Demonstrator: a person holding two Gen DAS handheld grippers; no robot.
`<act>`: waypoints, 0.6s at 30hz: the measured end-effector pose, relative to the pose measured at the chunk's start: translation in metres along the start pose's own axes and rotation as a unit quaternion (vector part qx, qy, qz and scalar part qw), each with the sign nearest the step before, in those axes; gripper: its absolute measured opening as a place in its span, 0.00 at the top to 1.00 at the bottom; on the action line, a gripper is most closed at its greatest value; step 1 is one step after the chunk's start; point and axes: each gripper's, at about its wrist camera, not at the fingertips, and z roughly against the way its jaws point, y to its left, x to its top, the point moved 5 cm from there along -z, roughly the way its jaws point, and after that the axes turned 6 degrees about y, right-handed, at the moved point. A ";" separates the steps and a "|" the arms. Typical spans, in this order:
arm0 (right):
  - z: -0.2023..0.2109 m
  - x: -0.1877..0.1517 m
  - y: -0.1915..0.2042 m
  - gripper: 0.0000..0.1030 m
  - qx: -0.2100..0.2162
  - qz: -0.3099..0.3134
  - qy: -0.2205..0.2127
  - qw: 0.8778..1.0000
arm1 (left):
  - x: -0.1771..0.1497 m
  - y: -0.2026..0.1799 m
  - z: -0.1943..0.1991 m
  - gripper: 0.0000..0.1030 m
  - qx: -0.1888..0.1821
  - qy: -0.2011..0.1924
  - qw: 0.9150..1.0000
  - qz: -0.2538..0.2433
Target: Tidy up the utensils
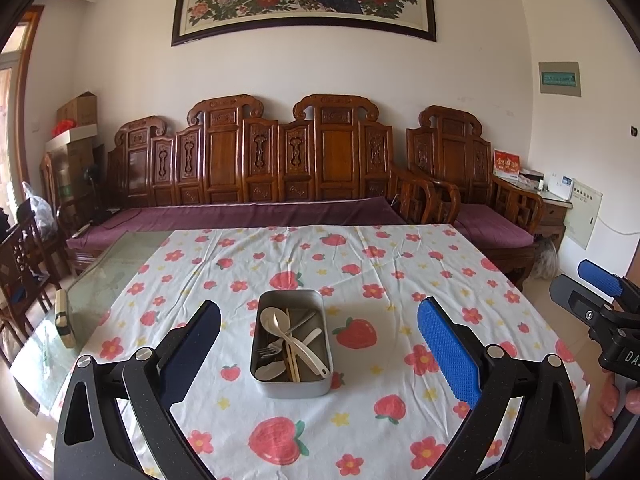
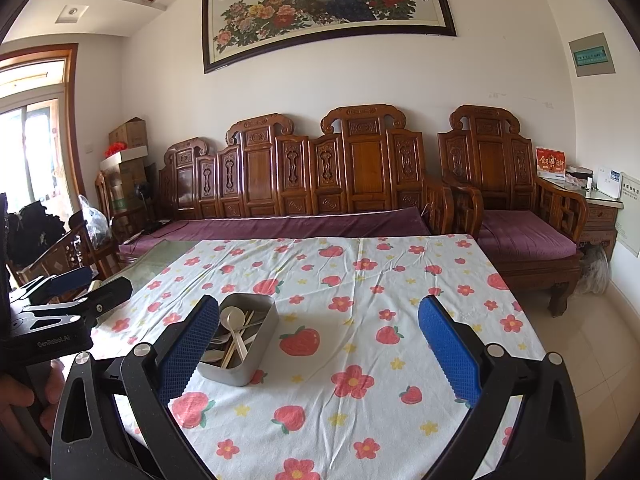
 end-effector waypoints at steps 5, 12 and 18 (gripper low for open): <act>0.000 0.000 0.000 0.03 0.001 0.000 0.000 1.000 | 0.000 0.000 0.000 0.07 -0.001 0.000 1.000 0.001; 0.000 -0.001 0.000 0.03 0.000 -0.001 0.000 1.000 | 0.002 0.000 0.000 0.07 -0.001 0.000 1.000 0.000; 0.000 -0.001 0.000 0.03 0.000 0.000 0.000 1.000 | 0.003 -0.001 0.001 0.07 -0.001 0.000 1.000 0.001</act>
